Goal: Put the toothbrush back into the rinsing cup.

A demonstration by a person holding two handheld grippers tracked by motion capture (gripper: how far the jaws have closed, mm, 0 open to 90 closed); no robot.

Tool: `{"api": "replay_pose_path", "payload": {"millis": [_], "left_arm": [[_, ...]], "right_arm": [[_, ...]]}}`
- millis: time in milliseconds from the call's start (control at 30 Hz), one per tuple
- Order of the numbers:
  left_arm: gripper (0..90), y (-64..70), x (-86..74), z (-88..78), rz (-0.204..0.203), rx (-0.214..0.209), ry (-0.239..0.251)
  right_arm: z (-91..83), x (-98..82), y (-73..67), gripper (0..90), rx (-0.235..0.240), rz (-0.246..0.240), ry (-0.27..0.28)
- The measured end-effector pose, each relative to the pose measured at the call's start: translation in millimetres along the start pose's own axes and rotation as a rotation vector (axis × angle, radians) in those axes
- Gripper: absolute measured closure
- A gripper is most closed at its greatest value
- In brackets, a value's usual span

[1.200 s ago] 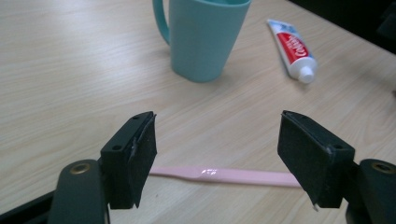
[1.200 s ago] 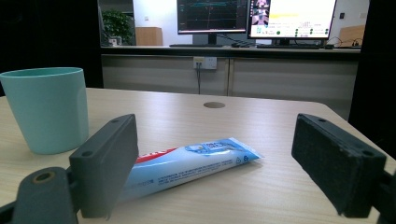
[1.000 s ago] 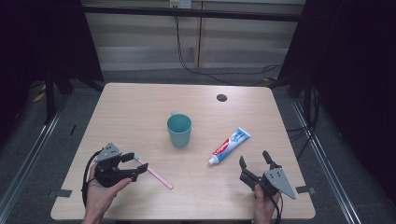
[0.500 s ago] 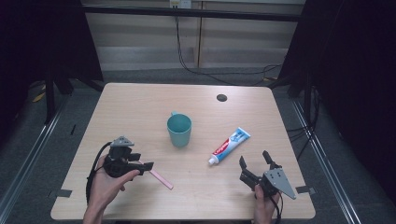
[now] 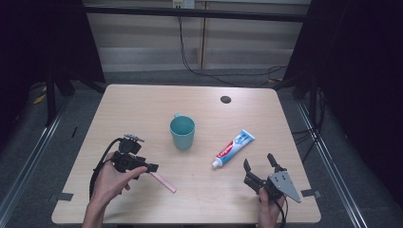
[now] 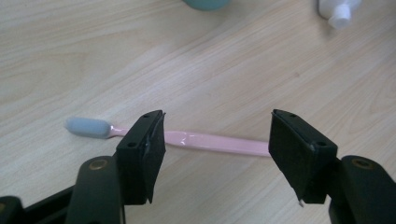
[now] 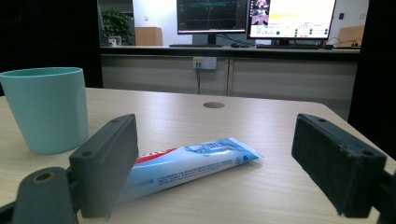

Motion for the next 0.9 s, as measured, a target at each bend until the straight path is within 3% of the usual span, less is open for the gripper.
{"api": "replay_pose_path", "payload": {"millis": [267, 533, 900], "left_arm": [[37.4, -10.8, 2.0, 5.6, -0.046, 0.035, -0.129], [36.7, -9.0, 0.5, 13.7, -0.077, 0.030, -0.193], [33.1, -1.5, -0.4, 28.8, -0.078, 0.026, -0.278]], "right_arm": [[0.2, 0.0, -0.3, 14.0, 0.001, 0.000, -0.001], [0.3, 0.0, -0.3, 14.0, 0.000, 0.000, -0.001], [0.0, 0.0, -0.1, 14.0, 0.001, 0.000, 0.001]]}}
Point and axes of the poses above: each handheld gripper's, and its own axes: z roughly forward along the jaws, x roughly out of its top, y roughly to its right, the point moved 2 cm from there along z, roughly forward along the jaws, and after that the axes turned 15 degrees about x, right-handed, at the moved point
